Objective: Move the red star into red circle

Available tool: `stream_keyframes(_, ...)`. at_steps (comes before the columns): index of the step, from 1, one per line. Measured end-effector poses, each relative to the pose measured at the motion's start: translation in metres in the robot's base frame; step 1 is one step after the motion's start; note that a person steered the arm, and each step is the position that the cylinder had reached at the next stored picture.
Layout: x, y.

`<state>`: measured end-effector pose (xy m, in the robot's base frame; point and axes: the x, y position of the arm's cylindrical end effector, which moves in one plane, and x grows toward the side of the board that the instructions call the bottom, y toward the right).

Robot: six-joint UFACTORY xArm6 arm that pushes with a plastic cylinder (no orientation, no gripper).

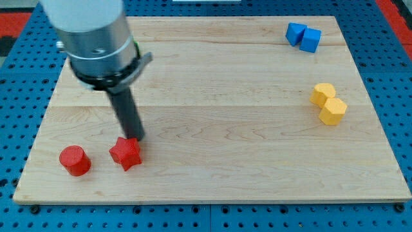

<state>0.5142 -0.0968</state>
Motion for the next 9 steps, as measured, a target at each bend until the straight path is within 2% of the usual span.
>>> stream_keyframes(1,0.012,0.07)
stream_keyframes(3,0.053,0.049)
stream_keyframes(4,0.053,0.043)
stream_keyframes(5,0.041,0.0)
stream_keyframes(9,0.037,-0.043)
